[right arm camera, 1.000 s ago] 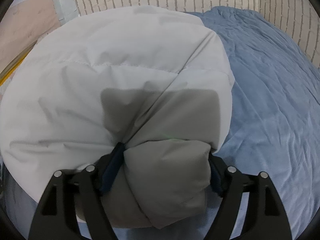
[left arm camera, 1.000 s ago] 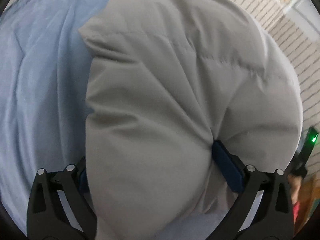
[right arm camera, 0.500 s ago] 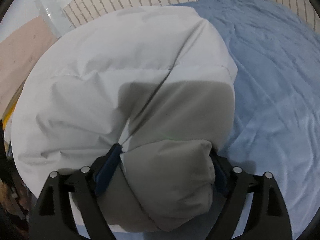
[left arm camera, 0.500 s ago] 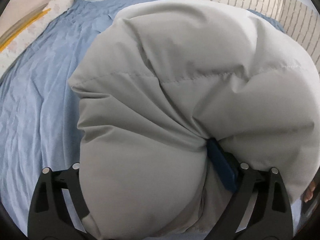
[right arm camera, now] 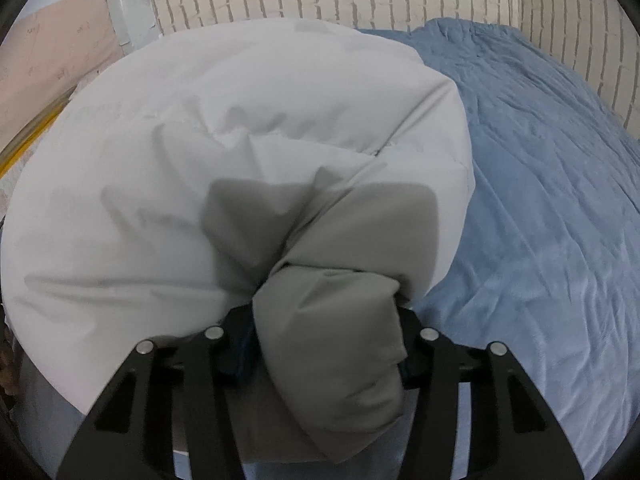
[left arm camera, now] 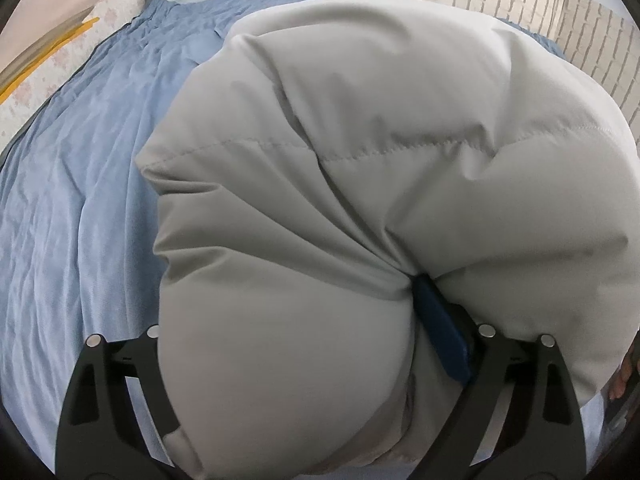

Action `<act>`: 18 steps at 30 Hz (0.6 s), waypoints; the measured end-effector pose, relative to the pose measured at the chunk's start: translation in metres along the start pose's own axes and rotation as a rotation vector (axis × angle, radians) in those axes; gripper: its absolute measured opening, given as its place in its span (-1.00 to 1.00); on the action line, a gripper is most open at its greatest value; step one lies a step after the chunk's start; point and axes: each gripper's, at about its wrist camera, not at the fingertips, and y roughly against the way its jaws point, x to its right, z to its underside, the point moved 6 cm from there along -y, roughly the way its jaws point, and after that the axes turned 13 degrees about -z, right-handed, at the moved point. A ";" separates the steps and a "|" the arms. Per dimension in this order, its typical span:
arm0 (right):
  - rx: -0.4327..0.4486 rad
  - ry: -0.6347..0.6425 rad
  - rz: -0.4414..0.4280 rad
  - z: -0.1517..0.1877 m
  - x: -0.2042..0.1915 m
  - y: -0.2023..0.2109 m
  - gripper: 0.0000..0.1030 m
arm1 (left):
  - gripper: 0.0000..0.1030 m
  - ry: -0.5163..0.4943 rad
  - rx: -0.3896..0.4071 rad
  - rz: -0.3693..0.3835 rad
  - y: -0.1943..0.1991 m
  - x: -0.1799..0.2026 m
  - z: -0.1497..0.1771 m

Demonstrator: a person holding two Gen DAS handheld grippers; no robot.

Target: Fold large clothes

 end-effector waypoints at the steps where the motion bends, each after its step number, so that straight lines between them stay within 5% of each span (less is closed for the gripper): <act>1: 0.000 -0.002 0.000 0.002 -0.003 0.001 0.01 | 0.82 0.003 -0.002 0.003 -0.002 0.003 -0.004; 12: 0.005 -0.030 -0.030 0.000 0.005 0.000 0.26 | 0.94 0.078 -0.116 0.105 -0.024 -0.014 -0.006; 18: 0.029 -0.109 -0.092 -0.011 0.012 -0.017 0.37 | 0.94 0.119 -0.106 0.148 -0.043 -0.002 -0.021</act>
